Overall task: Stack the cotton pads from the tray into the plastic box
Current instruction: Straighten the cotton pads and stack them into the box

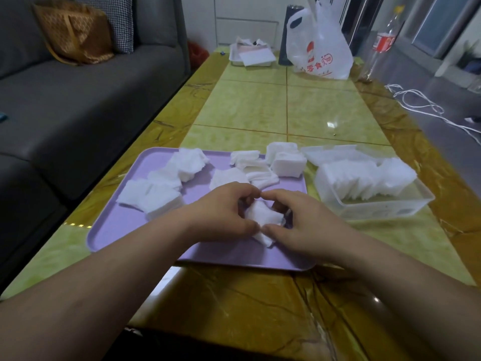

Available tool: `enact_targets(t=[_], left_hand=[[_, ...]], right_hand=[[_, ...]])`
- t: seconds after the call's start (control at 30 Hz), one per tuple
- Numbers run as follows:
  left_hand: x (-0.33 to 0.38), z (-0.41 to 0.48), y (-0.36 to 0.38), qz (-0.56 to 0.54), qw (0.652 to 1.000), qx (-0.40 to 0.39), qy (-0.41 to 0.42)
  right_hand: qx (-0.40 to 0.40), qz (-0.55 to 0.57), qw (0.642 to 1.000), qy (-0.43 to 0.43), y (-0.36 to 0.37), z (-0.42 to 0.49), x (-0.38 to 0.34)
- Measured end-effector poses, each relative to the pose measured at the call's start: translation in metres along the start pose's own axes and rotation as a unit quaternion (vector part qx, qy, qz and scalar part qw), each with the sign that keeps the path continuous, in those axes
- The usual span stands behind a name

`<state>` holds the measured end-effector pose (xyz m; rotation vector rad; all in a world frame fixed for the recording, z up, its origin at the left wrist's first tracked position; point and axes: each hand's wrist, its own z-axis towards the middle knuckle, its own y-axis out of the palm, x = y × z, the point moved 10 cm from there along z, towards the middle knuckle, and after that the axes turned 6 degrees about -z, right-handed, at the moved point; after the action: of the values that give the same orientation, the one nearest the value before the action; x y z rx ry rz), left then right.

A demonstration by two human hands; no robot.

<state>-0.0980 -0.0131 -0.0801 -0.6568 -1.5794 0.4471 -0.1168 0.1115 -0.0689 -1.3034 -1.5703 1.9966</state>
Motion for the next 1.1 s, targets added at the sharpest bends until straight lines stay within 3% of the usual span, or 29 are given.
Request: enact_targets(t=[0.27, 0.43, 0.6, 0.77, 0.9, 1.1], left_hand=[[0.0, 0.001, 0.01, -0.008, 0.999, -0.027, -0.025], [-0.002, -0.002, -0.002, -0.062, 0.997, 0.033, -0.018], [-0.005, -0.002, -0.006, -0.219, 0.975, 0.021, -0.033], [-0.003, -0.003, 0.0, -0.257, 0.965, -0.013, -0.041], [0.004, -0.006, 0.002, -0.311, 0.95, -0.018, -0.033], [-0.004, -0.007, -0.004, -0.29, 0.955, 0.025, -0.054]], right_hand=[[0.006, 0.114, 0.993, 0.004, -0.001, -0.004, -0.002], [0.079, 0.153, 0.985, 0.028, -0.011, -0.003, 0.012], [0.103, 0.316, 0.94, 0.078, -0.017, -0.004, 0.024], [0.077, 0.479, 0.862, 0.145, -0.011, -0.003, 0.031], [0.057, 0.478, 0.864, 0.147, -0.006, -0.004, 0.029], [0.068, 0.504, 0.846, 0.163, -0.004, -0.004, 0.034]])
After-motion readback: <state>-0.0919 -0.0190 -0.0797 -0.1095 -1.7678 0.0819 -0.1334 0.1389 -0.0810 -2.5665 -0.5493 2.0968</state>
